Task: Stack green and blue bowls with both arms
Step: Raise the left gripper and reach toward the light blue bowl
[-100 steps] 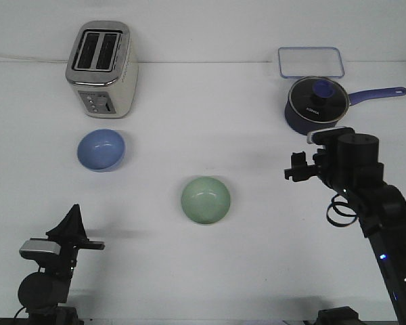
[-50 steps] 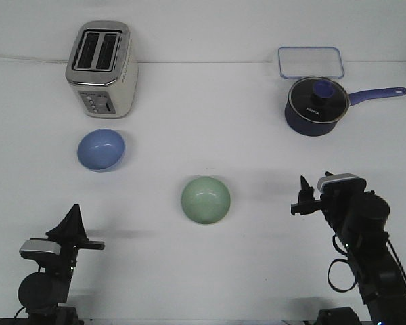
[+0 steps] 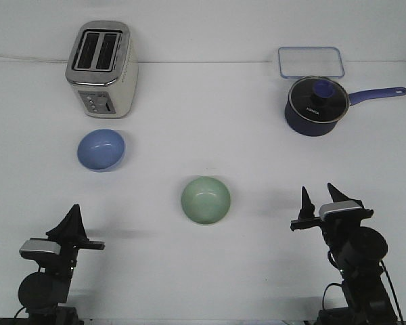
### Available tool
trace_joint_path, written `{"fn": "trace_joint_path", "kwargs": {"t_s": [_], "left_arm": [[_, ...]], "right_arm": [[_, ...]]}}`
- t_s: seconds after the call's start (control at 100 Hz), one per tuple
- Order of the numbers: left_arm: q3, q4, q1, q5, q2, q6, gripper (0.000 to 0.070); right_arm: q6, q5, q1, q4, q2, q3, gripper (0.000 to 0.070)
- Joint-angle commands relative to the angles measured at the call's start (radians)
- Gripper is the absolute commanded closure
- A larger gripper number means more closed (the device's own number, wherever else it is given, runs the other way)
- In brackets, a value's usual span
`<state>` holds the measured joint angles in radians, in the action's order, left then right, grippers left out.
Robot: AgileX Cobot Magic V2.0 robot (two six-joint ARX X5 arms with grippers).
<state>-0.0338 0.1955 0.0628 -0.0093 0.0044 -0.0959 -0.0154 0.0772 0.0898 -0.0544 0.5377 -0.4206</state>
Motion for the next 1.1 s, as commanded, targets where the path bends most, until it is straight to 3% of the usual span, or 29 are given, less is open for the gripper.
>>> {"fn": "trace_joint_path", "kwargs": {"t_s": [0.0, 0.71, 0.86, 1.09], "left_arm": [[0.020, 0.015, -0.001, 0.001, -0.001, 0.001, 0.0690], [0.016, 0.018, -0.001, 0.001, -0.001, -0.004, 0.0690], [-0.025, 0.003, -0.001, 0.001, 0.000, -0.088, 0.0690], [-0.192, -0.160, -0.001, 0.001, 0.062, -0.099, 0.0690]], "right_arm": [[-0.013, -0.002, 0.002, 0.009, 0.005, -0.006, 0.0273], [-0.013, 0.000, 0.002, 0.009, 0.006, -0.006, 0.0273], [-0.013, 0.000, 0.002, 0.009, 0.006, -0.006, 0.0273], [-0.013, 0.000, 0.002, 0.009, 0.006, -0.006, 0.0273]]}}
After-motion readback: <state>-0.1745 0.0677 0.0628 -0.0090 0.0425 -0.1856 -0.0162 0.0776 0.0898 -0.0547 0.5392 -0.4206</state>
